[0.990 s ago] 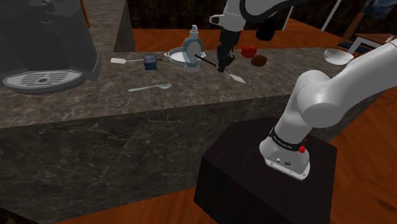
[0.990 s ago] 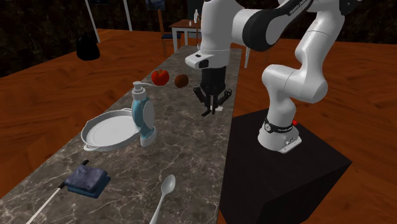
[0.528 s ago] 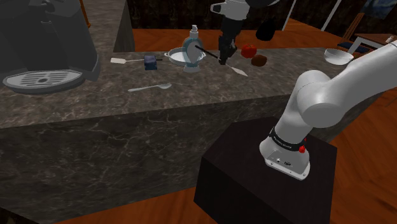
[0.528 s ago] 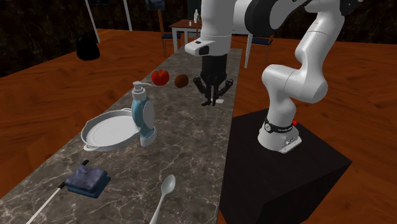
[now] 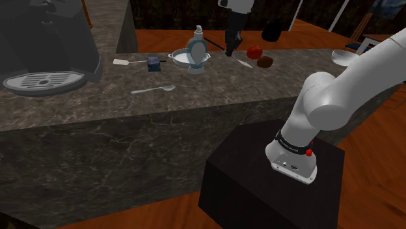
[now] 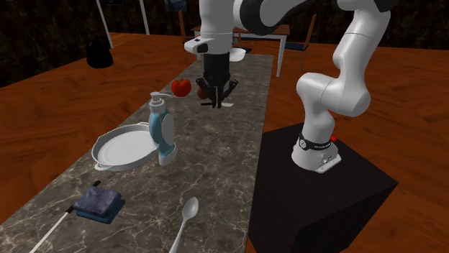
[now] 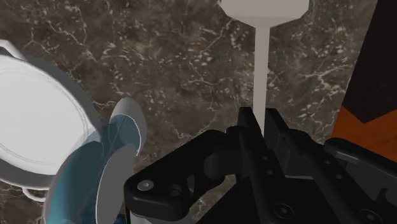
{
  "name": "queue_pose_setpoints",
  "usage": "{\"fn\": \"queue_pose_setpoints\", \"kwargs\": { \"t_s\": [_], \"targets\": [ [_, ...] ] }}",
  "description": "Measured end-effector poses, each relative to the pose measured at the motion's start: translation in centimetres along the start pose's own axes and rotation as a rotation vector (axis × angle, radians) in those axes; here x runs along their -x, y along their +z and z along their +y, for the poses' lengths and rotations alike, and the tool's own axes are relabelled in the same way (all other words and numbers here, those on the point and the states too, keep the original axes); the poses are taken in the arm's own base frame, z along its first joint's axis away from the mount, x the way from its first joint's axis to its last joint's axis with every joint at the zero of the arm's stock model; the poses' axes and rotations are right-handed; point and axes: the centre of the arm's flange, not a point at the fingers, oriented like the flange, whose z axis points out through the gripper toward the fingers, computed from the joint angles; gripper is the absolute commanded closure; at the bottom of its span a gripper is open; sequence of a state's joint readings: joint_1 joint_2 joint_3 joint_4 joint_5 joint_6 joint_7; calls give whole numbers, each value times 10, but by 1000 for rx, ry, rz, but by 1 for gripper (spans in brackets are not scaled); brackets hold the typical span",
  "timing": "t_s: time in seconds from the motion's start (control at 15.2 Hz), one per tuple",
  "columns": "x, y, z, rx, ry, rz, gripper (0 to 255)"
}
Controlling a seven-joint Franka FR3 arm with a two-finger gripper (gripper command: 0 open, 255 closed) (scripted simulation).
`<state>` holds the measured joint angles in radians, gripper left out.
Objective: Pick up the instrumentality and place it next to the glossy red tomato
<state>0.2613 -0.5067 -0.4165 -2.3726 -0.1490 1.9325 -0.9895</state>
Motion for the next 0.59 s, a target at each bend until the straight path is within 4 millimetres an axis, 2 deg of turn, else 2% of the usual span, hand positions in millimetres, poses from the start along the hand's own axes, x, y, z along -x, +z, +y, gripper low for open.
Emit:
{"fn": "queue_pose_setpoints", "kwargs": {
  "t_s": [0.59],
  "targets": [
    [52, -3, 109, 0, 1, 0, 255]
  ]
}}
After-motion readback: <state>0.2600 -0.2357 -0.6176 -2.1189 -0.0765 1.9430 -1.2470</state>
